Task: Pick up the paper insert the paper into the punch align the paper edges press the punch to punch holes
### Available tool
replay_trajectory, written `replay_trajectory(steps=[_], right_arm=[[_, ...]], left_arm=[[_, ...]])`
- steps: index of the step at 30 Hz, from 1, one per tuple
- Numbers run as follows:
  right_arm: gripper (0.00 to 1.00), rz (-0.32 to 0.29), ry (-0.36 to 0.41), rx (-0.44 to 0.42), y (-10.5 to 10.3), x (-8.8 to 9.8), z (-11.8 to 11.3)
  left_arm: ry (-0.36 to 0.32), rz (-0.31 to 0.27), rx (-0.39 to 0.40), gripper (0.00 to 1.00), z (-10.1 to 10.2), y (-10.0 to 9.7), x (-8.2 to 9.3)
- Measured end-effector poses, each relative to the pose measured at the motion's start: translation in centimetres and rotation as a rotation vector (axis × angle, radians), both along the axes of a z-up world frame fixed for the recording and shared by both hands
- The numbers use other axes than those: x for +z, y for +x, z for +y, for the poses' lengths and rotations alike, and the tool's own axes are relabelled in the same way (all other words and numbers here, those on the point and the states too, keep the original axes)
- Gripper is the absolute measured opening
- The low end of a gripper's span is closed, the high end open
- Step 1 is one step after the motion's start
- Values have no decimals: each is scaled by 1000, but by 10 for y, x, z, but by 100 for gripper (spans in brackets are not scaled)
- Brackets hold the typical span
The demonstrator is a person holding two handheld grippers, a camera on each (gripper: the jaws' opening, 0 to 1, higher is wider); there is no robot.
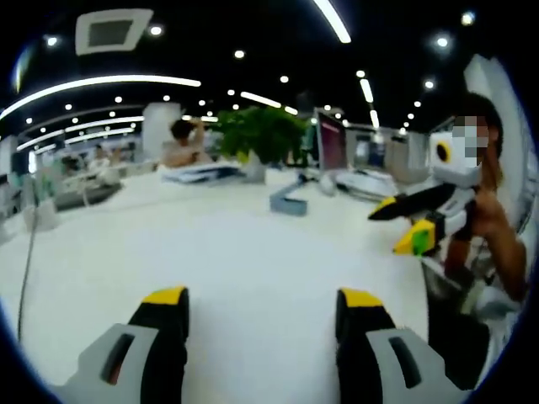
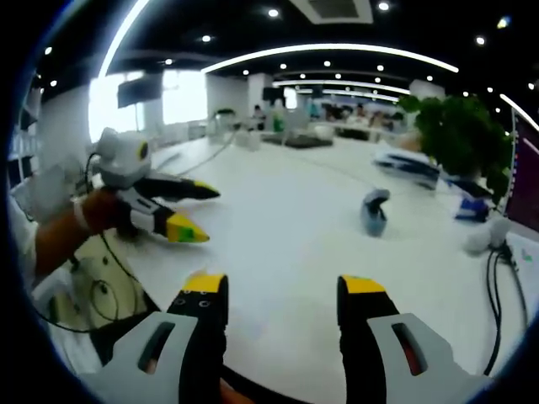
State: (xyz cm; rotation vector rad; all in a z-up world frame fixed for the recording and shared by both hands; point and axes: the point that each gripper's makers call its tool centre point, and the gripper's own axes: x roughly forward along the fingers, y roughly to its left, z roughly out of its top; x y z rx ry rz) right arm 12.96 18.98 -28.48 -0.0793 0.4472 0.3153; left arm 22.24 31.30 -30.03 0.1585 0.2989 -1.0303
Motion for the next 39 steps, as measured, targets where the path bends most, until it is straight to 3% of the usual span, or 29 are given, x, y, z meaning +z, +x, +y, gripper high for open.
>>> replay_trajectory(steps=[10, 15, 20, 31, 39], right_arm=[[55, 5, 6, 2, 2, -2, 2], [55, 3, 13, -2, 2, -2, 2], [55, 0, 43, -8, 4, -1, 3], [56, 19, 23, 17, 15, -8, 4], [56, 31, 90, 68, 23, -6, 14]], left_arm=[[-15, 31, -23, 72, 0, 0, -4], [-19, -5, -47, 73, -1, 2, -1], [0, 2, -63, 74, -3, 1, -6], [22, -9, -79, 74, -3, -1, -9], [18, -11, -83, 74, -3, -2, -9]])
